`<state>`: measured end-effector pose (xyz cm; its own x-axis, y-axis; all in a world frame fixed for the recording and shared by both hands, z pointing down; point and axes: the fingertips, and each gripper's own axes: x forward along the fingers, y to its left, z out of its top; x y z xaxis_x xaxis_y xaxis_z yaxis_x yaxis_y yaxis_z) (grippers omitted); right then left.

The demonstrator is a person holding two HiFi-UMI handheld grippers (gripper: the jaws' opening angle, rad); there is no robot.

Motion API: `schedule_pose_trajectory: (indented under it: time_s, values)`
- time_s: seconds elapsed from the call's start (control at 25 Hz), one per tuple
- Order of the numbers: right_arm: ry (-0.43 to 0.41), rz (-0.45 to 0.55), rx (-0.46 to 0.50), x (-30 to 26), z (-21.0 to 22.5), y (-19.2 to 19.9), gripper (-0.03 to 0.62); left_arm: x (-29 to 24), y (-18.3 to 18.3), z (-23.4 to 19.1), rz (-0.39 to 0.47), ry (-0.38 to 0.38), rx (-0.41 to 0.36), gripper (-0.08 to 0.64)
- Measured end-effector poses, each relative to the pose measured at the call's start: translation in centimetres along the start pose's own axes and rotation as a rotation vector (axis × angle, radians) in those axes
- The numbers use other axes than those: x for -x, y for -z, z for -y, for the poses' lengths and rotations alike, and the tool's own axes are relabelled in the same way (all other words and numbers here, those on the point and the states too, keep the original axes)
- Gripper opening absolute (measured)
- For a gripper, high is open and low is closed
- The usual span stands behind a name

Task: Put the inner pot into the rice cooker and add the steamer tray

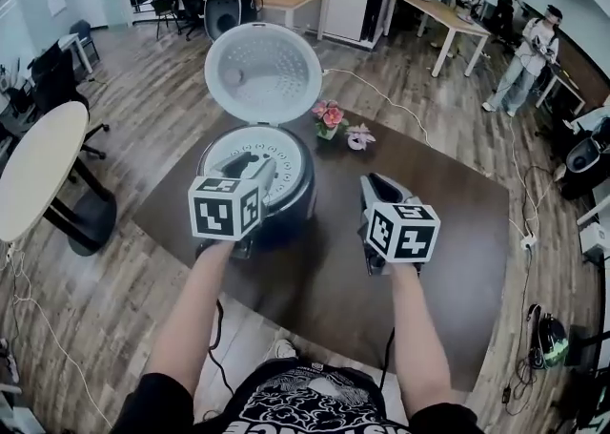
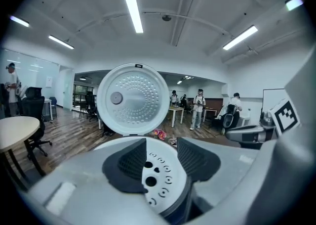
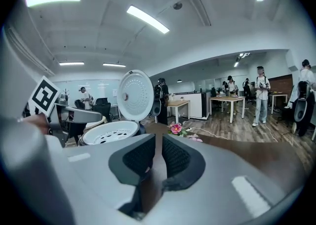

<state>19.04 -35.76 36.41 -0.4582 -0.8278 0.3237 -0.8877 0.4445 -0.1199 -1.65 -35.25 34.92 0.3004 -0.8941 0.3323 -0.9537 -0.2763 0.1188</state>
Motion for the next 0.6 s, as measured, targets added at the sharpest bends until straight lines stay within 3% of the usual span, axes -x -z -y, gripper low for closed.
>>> schedule_pose_trajectory:
  time_s: [0.6]
  values:
    - [0.222, 0.084, -0.059, 13.1, 11.7, 0.9, 0.000, -4.4, 0.4, 18.3, -0.018, 0.288, -0.094, 0.106]
